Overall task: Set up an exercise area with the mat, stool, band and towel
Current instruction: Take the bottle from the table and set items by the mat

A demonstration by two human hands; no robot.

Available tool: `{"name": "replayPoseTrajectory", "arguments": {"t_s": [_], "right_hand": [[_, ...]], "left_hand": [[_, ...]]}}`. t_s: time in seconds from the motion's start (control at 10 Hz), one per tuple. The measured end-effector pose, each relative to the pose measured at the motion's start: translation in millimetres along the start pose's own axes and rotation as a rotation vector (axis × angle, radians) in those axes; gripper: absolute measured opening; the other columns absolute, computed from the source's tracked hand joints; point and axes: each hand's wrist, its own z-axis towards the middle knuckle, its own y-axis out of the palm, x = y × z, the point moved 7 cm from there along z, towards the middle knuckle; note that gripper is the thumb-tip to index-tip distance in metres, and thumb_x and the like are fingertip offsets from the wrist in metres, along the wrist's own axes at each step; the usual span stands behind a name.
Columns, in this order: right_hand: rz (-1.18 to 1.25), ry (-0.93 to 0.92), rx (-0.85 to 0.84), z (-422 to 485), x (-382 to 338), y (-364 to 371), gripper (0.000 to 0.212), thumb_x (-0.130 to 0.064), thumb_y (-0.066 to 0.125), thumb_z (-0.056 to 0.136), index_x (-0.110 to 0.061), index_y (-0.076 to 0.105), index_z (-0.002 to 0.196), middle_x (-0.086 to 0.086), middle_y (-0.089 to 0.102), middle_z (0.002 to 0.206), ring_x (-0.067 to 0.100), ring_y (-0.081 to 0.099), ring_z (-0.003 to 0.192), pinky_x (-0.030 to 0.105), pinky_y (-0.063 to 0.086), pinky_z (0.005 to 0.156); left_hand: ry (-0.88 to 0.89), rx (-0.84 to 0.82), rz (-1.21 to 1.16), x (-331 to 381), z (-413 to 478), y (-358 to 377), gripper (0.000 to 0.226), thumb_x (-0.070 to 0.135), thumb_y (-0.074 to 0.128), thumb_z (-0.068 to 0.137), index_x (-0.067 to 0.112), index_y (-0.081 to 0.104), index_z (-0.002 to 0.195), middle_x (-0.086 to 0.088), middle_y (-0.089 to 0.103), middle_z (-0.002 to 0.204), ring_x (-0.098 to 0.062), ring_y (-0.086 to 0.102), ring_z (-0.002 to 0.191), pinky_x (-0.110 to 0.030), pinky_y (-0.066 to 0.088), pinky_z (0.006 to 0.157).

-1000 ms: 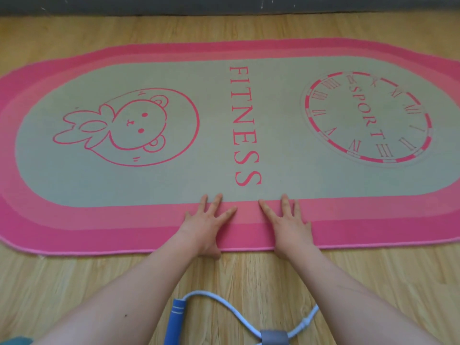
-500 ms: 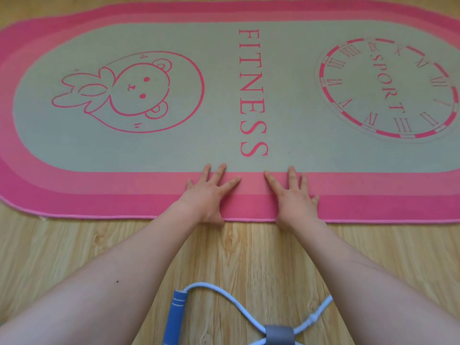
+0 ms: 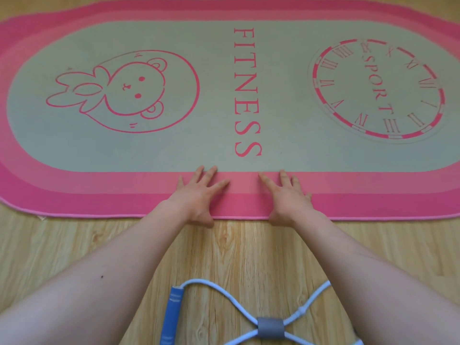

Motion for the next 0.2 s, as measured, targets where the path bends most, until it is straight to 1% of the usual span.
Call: {"name": "replayPoseTrajectory", "arguments": {"t_s": [0.1, 0.2], "right_hand": [[-0.003, -0.033, 0.085, -42, -14, -36, 0.095, -0.007, 0.059, 0.082, -0.041, 0.006, 0.153, 0.009, -0.004, 0.163, 0.033, -0.004, 0.15, 0.062, 0.009, 0.115], [-0.021, -0.071, 0.205, -102, -36, -90, 0.085, -0.007, 0.052, 0.084, -0.036, 0.013, 0.153, 0.01, 0.005, 0.162, 0.032, 0.001, 0.149, 0.058, 0.009, 0.116]], "left_hand": [[-0.033, 0.045, -0.007, 0, -40, -38, 0.1, 0.047, 0.065, 0.076, 0.035, 0.0, 0.151, -0.002, -0.013, 0.16, -0.026, -0.013, 0.147, -0.062, 0.007, 0.114], [-0.054, 0.129, -0.035, 8, -99, -95, 0.092, 0.04, 0.061, 0.082, 0.034, 0.001, 0.151, -0.001, -0.009, 0.161, -0.023, -0.008, 0.148, -0.059, 0.009, 0.115]]}}
